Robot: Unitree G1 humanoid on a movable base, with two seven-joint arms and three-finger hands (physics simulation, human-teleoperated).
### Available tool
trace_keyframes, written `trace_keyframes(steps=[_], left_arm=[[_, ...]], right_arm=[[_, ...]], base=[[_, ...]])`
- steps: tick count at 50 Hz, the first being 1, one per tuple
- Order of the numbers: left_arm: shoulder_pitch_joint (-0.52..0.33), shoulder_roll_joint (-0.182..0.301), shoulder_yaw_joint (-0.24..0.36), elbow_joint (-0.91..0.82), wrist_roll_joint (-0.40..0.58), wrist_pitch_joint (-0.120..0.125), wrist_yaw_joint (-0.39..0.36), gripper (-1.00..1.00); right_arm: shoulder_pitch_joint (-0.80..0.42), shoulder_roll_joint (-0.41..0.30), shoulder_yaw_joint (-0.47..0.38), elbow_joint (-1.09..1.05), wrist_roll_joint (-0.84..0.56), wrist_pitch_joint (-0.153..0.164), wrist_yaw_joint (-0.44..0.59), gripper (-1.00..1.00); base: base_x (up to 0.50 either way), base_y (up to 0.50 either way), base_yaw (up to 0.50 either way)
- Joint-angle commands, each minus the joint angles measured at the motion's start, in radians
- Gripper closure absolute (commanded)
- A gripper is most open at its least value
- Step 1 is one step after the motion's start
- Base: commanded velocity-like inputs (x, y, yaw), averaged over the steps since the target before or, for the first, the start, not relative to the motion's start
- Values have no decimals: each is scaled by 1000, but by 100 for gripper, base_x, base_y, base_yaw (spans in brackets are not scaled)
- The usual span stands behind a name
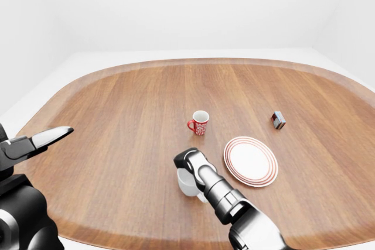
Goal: Put the white mug on the plate.
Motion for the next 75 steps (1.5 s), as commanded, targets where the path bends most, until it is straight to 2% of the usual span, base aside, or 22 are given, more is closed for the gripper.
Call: trace_keyframes(steps=[1, 9, 13, 19, 24, 28, 36, 48, 55, 63, 75], left_arm=[[5, -8, -7, 6, 12, 0, -8, -100], [5, -9, -4, 7, 10, 0, -8, -100], [7, -11, -8, 8, 14, 0, -9, -100], [5, -9, -4, 9, 11, 0, -6, -100], [2, -5, 0, 6, 7, 0, -4, -100], [0, -2, 6, 4, 0, 0, -2, -100], [-4, 2, 1, 9, 3, 0, 0, -100], [-2, 1, -2, 16, 9, 0, -3, -100], [-1, -2, -5, 13, 12, 0, -3, -100], [0, -3, -3, 9, 11, 0, -3, -100], [1, -4, -5, 14, 16, 0, -6, -100]], right_arm=[[20, 2, 7, -15, -22, 0, 0, 100], [15, 8, 6, -25, -30, 0, 0, 100], [-42, -10, -24, 2, -12, 0, 0, 100], [-104, -73, -53, -109, -16, 0, 0, 100], [-198, -165, -104, -266, -51, 0, 0, 100], [-270, -214, -150, -259, -52, 0, 0, 100], [-359, -345, -204, -101, -51, 0, 0, 100], [-484, -456, -251, 233, 103, 0, 0, 100], [-462, -515, -240, 297, 194, 0, 0, 100], [-425, -539, -227, 347, 250, 0, 0, 100], [-358, -567, -223, 401, 329, 0, -116, 100]], base=[[0, 0, 0], [0, 0, 0], [0, 0, 0], [0, 0, 0], [0, 0, 0], [0, 0, 0], [0, 0, 0], [0, 0, 0], [0, 0, 0], [0, 0, 0], [0, 0, 0]])
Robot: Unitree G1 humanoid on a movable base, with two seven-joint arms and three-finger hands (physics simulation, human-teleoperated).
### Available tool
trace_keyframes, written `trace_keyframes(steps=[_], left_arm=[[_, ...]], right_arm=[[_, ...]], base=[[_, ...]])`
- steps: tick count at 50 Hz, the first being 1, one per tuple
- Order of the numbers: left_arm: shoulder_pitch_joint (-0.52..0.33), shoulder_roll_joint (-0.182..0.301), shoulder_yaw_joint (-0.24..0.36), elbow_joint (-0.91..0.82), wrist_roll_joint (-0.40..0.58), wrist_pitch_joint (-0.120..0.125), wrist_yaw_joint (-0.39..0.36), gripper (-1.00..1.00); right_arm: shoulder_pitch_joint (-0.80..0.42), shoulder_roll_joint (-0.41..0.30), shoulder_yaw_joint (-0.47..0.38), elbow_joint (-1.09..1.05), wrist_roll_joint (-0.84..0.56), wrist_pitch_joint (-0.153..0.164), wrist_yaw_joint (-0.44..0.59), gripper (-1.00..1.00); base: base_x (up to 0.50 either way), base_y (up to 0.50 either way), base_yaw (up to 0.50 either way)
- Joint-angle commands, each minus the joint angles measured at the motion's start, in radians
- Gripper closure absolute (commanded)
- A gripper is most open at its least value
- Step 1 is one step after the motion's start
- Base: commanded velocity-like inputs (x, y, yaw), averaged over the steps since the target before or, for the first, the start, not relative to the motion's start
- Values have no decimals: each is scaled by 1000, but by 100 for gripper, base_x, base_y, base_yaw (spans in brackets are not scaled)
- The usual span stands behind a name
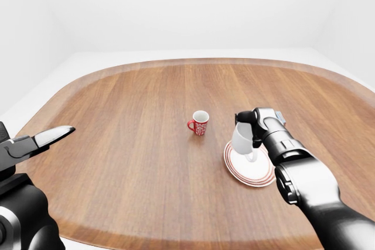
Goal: Put the white mug on the plate.
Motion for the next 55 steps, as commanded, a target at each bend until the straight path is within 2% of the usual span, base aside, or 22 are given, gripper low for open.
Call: trace_keyframes(steps=[1, 14, 24, 42, 49, 55], left_arm=[[1, 0, 1, 0, 2, 0, -3, -100], [-1, 0, -1, 7, 6, 0, -4, -100], [-7, 5, -2, 3, 4, 0, 1, -100], [1, -1, -2, 0, 8, 0, -3, -100], [1, -1, 1, -5, 4, 0, -4, -100], [2, -2, -1, -2, 7, 0, -5, -100]], right_arm=[[46, -33, 3, 60, 37, 0, -88, 100], [72, -58, 23, 66, 13, 0, -103, 100], [87, -75, 30, 75, -19, 0, -158, 100], [132, -41, 27, 113, -6, 0, -277, 100], [156, -30, 45, 132, -50, 0, -360, 100], [171, -30, 42, 135, -61, 0, -373, 100]], base=[[0, 0, 0], [0, 0, 0], [0, 0, 0], [0, 0, 0], [0, 0, 0], [0, 0, 0]])
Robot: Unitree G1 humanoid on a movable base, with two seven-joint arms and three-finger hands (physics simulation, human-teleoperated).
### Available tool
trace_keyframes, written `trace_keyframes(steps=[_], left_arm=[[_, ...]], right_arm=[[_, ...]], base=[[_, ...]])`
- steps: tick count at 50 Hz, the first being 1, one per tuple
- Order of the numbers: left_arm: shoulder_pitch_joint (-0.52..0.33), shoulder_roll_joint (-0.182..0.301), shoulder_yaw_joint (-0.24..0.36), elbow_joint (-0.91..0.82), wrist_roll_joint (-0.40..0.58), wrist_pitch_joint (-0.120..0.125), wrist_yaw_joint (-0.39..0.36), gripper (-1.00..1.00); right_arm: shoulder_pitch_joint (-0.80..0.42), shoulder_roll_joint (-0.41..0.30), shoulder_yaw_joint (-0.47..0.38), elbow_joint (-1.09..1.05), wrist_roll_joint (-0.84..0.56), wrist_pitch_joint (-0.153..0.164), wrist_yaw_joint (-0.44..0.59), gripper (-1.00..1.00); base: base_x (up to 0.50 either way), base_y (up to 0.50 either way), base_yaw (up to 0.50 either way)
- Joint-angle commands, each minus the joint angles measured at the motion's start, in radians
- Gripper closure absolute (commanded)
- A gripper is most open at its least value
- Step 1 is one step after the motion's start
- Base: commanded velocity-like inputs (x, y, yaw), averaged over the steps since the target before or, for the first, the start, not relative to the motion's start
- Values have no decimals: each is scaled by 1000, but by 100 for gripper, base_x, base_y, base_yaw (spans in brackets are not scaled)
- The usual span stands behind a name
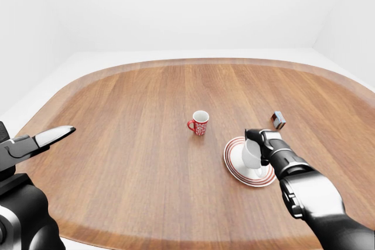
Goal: Put the white mug on the plate.
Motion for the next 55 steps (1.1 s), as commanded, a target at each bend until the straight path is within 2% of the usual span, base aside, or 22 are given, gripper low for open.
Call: trace_keyframes(steps=[1, 16, 17, 18, 20, 38, 41, 43, 46, 55], left_arm=[[3, -2, 0, -1, 1, 0, -2, -100], [-1, -2, -3, 1, 4, 0, -1, -100], [-2, -1, -3, 1, 4, 0, -1, -100], [-2, -1, -2, 1, 3, 0, -1, -100], [-3, 0, -2, -1, 2, 0, 1, -100], [-4, 1, -4, 5, 3, 0, 2, -100], [-3, 0, -4, 6, 5, 0, 1, -100], [-2, -3, -14, 10, 14, 0, -1, -100], [-1, -3, -7, 12, 11, 0, -4, -100], [0, -5, -10, 12, 13, 0, -5, -100]], right_arm=[[29, 7, 5, 13, -82, 0, -90, 100], [28, 0, 9, 15, -116, 0, -90, 100], [29, 0, 7, 15, -115, 0, -91, 4], [30, 0, 7, 16, -115, 0, -92, -26], [32, -1, 6, 16, -116, 0, -93, -100], [19, -3, -1, 7, -101, 0, -23, -100], [19, -1, -9, -1, -73, 0, 44, -100], [22, -2, 0, -17, -61, 0, 185, -100], [-5, -9, 15, -58, -72, 0, 305, -100], [-73, -54, 21, -205, -213, 0, 324, -100]], base=[[0, 0, 0], [0, 0, 0], [0, 0, 0], [0, 0, 0], [0, 0, 0], [0, 0, 0], [0, 0, 0], [0, 0, 0], [0, 0, 0], [0, 0, 0]])
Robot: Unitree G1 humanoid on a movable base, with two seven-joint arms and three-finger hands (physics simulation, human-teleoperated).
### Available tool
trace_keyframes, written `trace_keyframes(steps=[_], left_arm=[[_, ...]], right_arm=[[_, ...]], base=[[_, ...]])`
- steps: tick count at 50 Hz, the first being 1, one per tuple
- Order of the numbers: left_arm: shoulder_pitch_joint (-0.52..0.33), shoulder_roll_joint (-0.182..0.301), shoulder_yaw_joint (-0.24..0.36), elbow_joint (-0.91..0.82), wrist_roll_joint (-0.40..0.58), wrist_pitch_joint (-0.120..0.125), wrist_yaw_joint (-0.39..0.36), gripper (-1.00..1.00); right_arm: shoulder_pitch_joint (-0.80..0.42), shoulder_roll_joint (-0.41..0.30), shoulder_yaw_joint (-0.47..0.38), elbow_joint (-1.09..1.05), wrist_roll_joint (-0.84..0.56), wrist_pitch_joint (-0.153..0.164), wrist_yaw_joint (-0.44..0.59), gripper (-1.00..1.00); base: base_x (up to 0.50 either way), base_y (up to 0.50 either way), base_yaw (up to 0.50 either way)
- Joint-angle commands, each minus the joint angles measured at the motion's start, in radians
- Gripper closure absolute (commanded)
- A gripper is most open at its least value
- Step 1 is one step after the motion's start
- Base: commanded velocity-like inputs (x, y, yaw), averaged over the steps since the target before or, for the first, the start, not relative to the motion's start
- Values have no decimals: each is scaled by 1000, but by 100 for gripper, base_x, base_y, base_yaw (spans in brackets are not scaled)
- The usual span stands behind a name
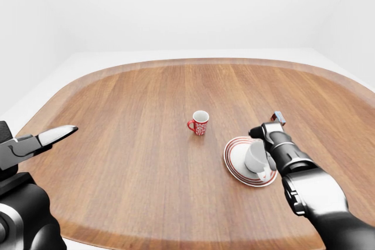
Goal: Put the white mug on the plate.
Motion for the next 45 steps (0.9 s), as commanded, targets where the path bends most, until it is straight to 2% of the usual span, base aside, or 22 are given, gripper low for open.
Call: trace_keyframes(steps=[1, 9, 22, 29, 30, 31, 32, 33, 34, 35, 36, 38, 39, 40, 45], left_arm=[[2, -3, -3, 5, 4, 0, -3, -100], [3, -5, -5, 3, 6, 0, -5, -100], [4, -7, -6, 4, 8, 0, -5, -100], [3, -6, -5, 1, 6, 0, -4, -100], [3, -5, -4, 0, 5, 0, -4, -100], [3, -5, -2, -2, 3, 0, -4, -100], [1, -4, 0, 3, 2, 0, -4, -100], [0, -4, 0, 4, 1, 0, -4, -100], [0, -3, -1, 4, 2, 0, -3, -100], [0, -2, -1, 0, 0, 0, -2, -100], [0, -1, 1, -2, -2, 0, -1, -100], [-1, -2, 0, 2, -1, 0, -1, -100], [-1, -2, -1, 2, 0, 0, -1, -100], [0, -2, -4, 1, 2, 0, -1, -100], [-3, 0, -3, 0, -1, 0, 1, -100]], right_arm=[[-57, -36, 1, -141, -113, 0, 44, -100], [-93, -51, -44, -228, -221, 0, 44, -100], [-192, -60, -82, -279, -296, 0, 44, -100], [-544, -51, -106, -109, -209, 0, 40, -100], [-576, -38, -142, -100, -145, 0, -24, -100], [-635, -14, -214, -91, -36, 0, -125, -100], [-720, -31, -212, -82, 7, 0, -295, -100], [-773, -37, -223, -65, 60, 0, -354, -100], [-803, -51, -186, -62, 54, 0, -381, -100], [-853, -59, -209, -73, 108, 0, -459, -100], [-878, -71, -181, -66, 106, 0, -479, -100], [-932, -85, -188, -76, 158, 0, -578, -100], [-947, -90, -181, -72, 169, 0, -595, -100], [-968, -99, -187, -84, 191, 0, -665, -100], [-995, -125, -183, -102, 264, 0, -864, -100]], base=[[0, 0, 0], [0, 0, 0], [0, 0, 0], [0, 0, 0], [0, 0, 0], [0, 0, 0], [0, 0, 0], [0, 0, 0], [0, 0, 0], [0, 0, 0], [0, 0, 0], [0, 0, 0], [0, 0, 0], [0, 0, 0], [0, 0, 0]])
